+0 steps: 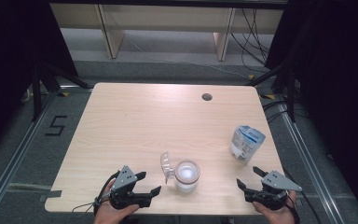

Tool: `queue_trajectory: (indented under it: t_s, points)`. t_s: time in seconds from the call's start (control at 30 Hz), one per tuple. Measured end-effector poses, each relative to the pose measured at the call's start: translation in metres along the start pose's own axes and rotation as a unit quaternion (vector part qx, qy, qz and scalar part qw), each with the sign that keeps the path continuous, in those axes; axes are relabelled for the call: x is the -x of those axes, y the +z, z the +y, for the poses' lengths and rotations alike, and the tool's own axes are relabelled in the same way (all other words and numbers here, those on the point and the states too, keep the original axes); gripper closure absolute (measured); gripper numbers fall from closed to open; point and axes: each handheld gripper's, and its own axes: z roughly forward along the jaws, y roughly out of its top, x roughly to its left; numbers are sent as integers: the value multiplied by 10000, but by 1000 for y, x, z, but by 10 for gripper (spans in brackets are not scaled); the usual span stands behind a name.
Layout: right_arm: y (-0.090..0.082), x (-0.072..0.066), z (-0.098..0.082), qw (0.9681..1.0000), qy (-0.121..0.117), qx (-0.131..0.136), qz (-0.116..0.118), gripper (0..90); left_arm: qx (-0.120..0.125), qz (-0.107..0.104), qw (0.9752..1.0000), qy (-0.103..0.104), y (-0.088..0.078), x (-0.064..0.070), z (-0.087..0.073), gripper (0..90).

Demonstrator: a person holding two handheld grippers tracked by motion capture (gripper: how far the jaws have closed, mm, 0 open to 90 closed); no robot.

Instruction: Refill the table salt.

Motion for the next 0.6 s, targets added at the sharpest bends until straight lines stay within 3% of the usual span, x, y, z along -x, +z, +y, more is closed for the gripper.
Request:
queue_trajectory:
  t_s: [0.03, 0.07, 0.2, 0.23, 0.33, 0.37, 0.47, 0.6]
  points:
    - [-2, -5, 0, 9998, 162, -89, -60, 238, -4, 16, 10000, -1, 0, 0, 1, 244]
    - [-1, -3, -1, 10000, -16, -27, -11, 238, -13, 26, 10000, -2, 1, 0, 1, 250]
    - [-1, -4, -2, 9999, -41, -18, 121, 237, -1, -10, 10000, 76, 1, 0, 6, 270]
    - [-2, -5, -2, 9999, 14, -22, 112, 236, 15, -1, 10000, 1, 1, 2, 6, 276]
    - [-2, -6, -2, 9999, -21, -57, 136, 232, -7, 32, 10000, 54, 0, 1, 8, 290]
    - [-3, -6, -3, 9999, -88, -28, 41, 231, 1, 31, 10000, 87, -1, 0, 9, 296]
    - [-3, -8, -4, 9998, 64, -67, 160, 230, 39, 14, 10000, 51, -1, -1, 10, 315]
    - [-4, -9, -4, 9999, -91, -81, 108, 230, 49, 1, 10000, 34, -1, 0, 12, 359]
